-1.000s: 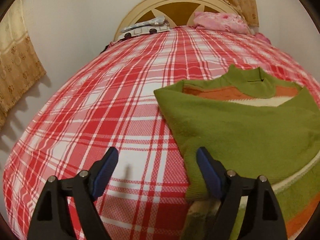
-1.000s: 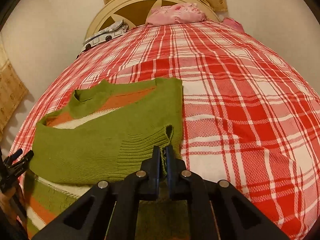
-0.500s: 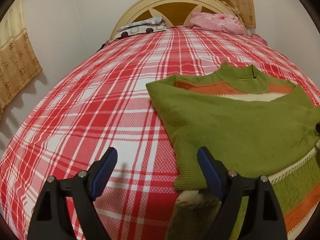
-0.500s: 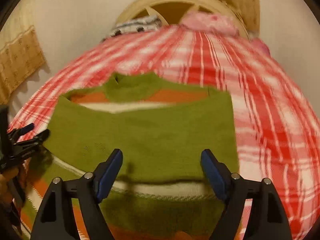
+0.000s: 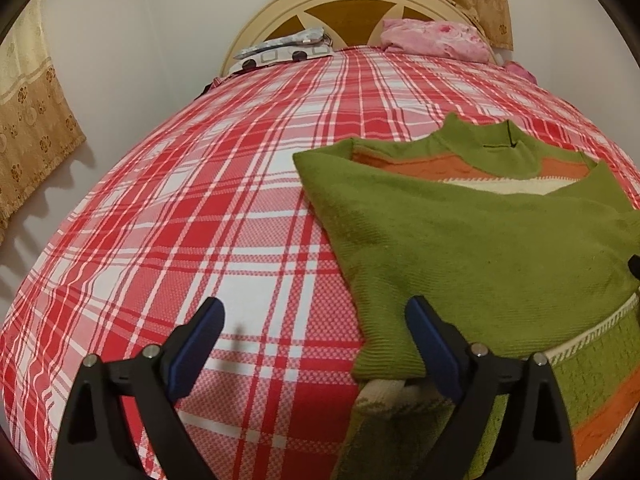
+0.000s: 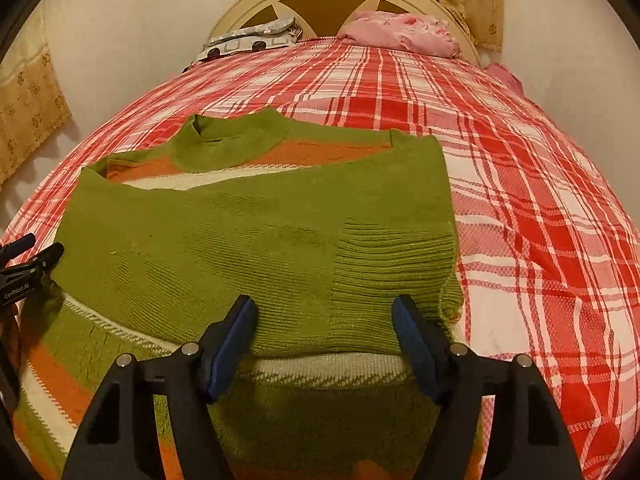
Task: Fold small clothes
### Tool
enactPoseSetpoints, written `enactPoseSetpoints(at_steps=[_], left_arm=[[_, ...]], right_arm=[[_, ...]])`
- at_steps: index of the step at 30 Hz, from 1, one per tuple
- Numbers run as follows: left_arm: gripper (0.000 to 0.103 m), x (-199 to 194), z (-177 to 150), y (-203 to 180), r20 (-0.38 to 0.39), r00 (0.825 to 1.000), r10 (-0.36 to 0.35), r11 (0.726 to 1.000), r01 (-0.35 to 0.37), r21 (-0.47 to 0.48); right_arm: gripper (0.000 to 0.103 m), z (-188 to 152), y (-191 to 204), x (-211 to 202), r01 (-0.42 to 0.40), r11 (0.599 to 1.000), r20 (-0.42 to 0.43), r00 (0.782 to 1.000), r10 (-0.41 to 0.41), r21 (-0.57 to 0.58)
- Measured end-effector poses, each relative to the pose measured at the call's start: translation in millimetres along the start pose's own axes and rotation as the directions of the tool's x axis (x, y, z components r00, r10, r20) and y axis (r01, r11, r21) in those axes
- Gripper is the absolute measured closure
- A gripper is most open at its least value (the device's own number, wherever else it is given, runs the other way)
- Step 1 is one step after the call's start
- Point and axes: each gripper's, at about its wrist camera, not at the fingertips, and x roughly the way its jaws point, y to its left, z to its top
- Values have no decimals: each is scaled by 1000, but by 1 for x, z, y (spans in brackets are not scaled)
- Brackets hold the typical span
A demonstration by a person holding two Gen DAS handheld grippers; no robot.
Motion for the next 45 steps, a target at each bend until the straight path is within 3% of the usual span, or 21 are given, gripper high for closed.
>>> enactPoseSetpoints(at_steps=[19, 26, 45], left_arm=[[8, -31, -12, -1, 46, 996, -75, 997, 75, -6], [8, -32, -20, -7, 20, 997, -76, 997, 76, 3], [8, -68, -40, -3, 56, 989, -135, 990, 137, -22]], right_arm=[[31, -8, -17, -26, -22, 996, 37, 999, 19, 85], [31, -12, -13, -23, 3, 998, 9, 1000, -4, 59], [31, -34, -6, -48, -7, 998, 3, 1000, 7, 57]])
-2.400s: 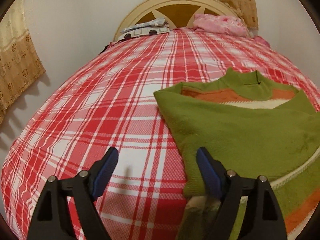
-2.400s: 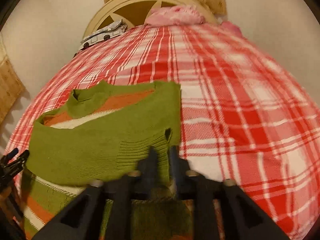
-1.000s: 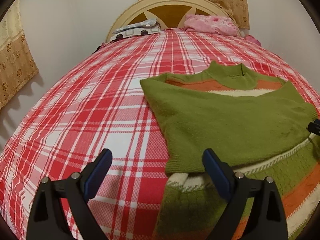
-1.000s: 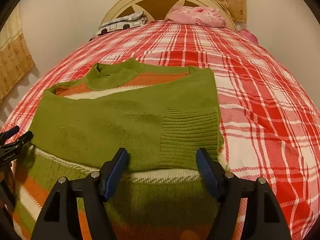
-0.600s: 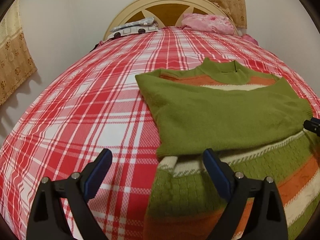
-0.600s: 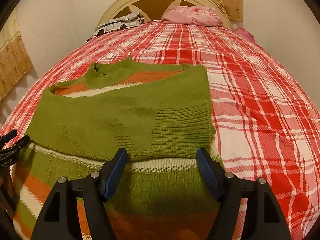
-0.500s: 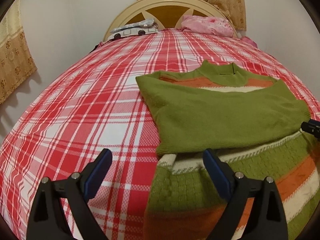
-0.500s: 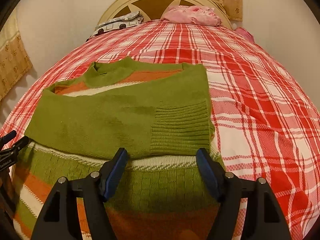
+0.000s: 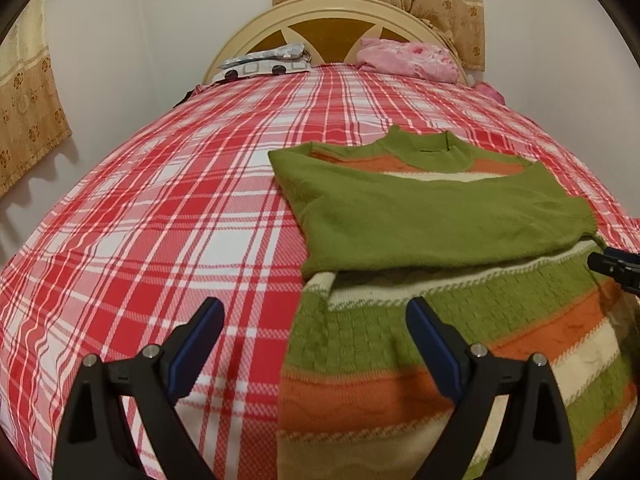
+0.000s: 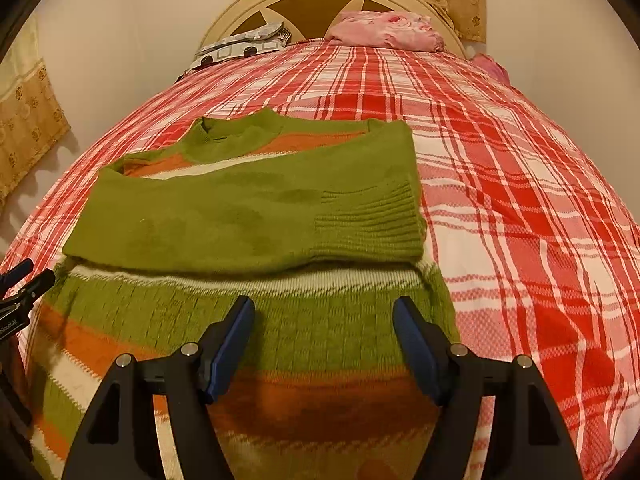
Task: Fold small clothes
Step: 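Move both tools back along the sweater toward its striped hem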
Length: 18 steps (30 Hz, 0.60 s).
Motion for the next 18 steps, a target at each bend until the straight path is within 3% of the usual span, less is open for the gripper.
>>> enactPoseSetpoints(at_steps=[18], left_arm=[[8, -48, -27, -3, 15, 998, -54, 999, 54, -9]], right_arm=[[31, -29, 10, -35, -10, 1000, -1, 1000, 10, -22]])
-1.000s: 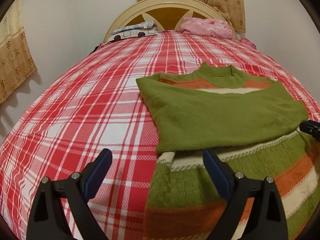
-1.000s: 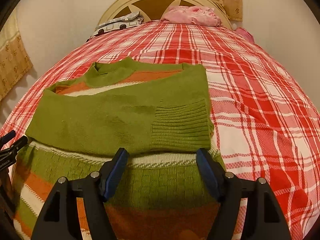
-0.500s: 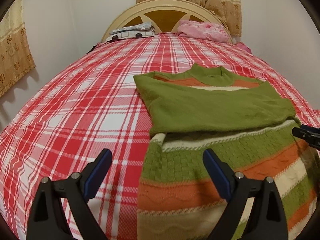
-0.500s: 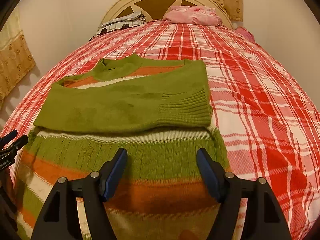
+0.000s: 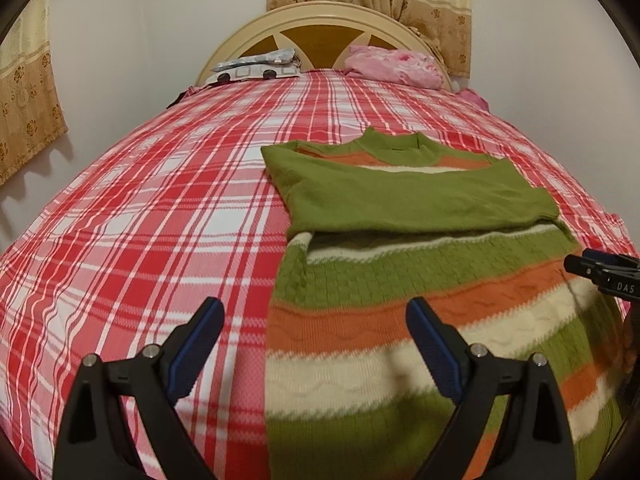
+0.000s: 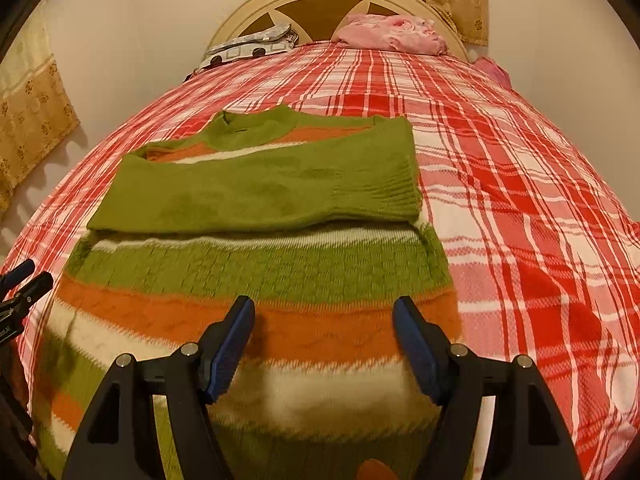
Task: Fold small clothes
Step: 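Move both tools back along the sweater toward its striped hem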
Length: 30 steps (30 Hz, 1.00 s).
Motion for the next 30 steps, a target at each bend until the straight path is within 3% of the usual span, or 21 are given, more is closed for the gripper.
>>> enactPoseSetpoints(at_steps=[30], left_arm=[[8, -66, -70, -10, -14, 999, -39, 999, 39, -4]], right_arm=[[31, -83, 18, -63, -49, 999, 2, 999, 49, -3]])
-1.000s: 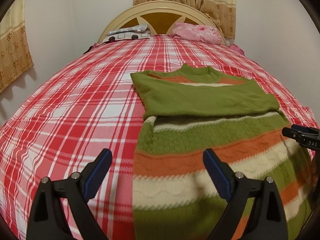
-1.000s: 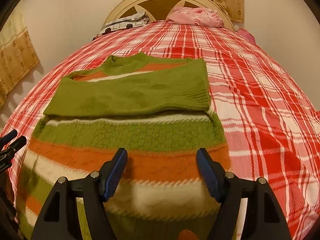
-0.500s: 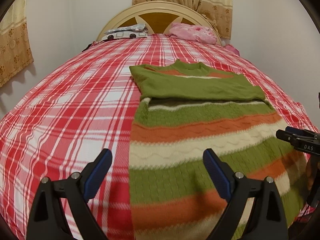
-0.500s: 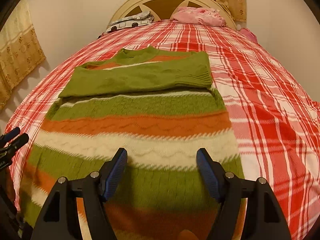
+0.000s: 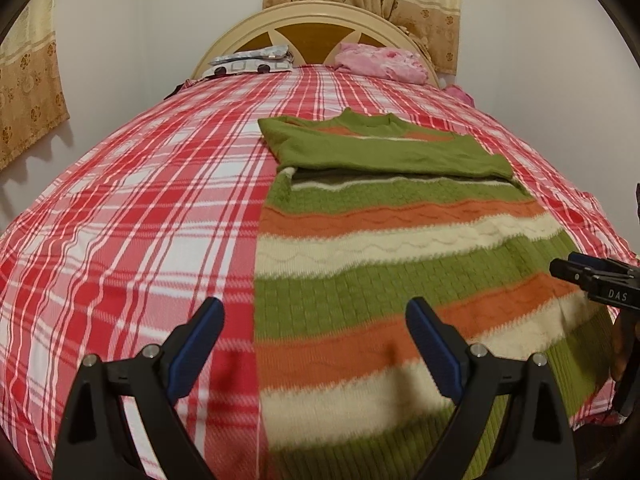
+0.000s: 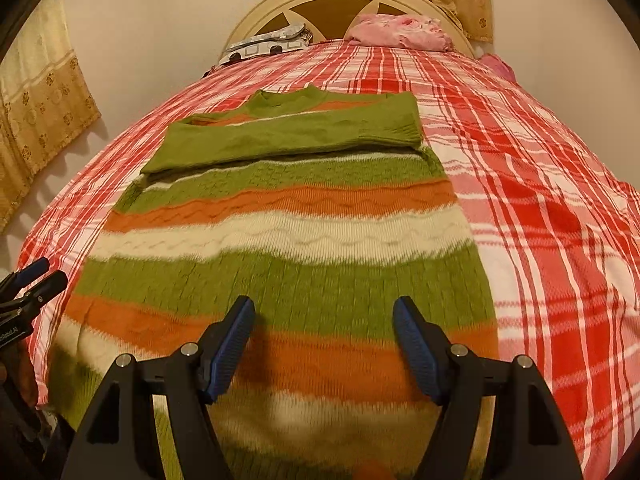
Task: Fold small clothes
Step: 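Move both tools back along the sweater toward its striped hem, then lower both tools onto the striped hem and close them on it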
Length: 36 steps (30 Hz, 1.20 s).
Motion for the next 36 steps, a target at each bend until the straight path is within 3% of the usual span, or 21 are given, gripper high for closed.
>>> enactPoseSetpoints(at_steps=[15, 24, 30, 32, 34, 36], left_arm=[[8, -22, -43, 6, -51, 998, -43, 998, 41, -52], [10, -46, -67, 28, -66, 993, -100, 983, 88, -164], [28, -41, -77, 22, -110, 978, -179, 968, 155, -198], [43, -38, -79, 21, -120, 973, -195, 965, 168, -203], [51, -37, -81, 19, -129, 966, -226, 956, 195, -217], [51, -38, -83, 19, -129, 964, -234, 953, 202, -224]], right_arm=[[30, -55, 2, -35, 4, 1000, -11, 1000, -4, 7], [30, -75, -4, -60, 53, 999, 19, 998, -53, 0], [30, -91, -16, -77, 82, 997, 39, 996, -82, 5], [30, -96, -19, -79, 86, 996, 37, 996, -87, 6], [30, -99, -25, -81, 89, 996, 37, 995, -90, 16], [30, -102, -30, -84, 92, 995, 40, 995, -93, 26]])
